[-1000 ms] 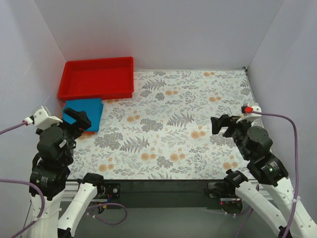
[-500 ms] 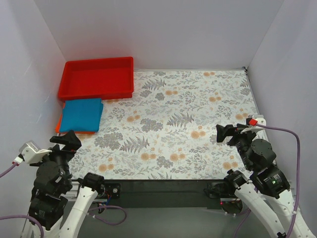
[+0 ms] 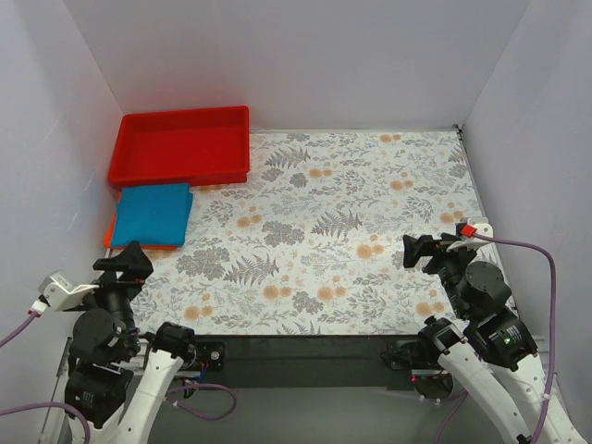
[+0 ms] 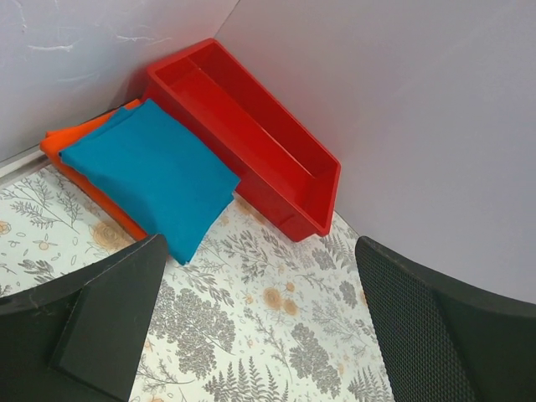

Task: Fold and stack the t-shirts
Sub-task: Reset both grippers

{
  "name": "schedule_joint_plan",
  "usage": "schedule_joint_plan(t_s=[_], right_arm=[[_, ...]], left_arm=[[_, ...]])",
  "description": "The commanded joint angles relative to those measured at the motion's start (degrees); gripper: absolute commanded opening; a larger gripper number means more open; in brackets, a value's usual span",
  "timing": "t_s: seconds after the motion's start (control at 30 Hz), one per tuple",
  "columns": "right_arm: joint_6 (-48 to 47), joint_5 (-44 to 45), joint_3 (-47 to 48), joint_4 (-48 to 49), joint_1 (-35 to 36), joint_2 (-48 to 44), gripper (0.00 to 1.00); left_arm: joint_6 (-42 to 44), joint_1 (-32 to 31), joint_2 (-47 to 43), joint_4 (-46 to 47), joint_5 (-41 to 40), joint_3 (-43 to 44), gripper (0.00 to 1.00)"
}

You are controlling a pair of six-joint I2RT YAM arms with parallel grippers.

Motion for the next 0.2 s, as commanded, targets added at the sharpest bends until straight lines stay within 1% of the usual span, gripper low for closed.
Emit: schedule_joint_plan(t_s=[0.0, 0.17], right_arm=[[-1.14, 1.02, -0.33, 3.17, -0.09, -0.71, 0.99], [-1.05, 0.15, -0.77, 3.61, -0.09, -0.63, 0.98]], left_arm=[[-1.42, -0.08, 2.09, 1.34, -0.52, -0.85, 0.95], [-2.56, -0.08, 4.02, 3.45, -0.17, -2.69, 0.95]])
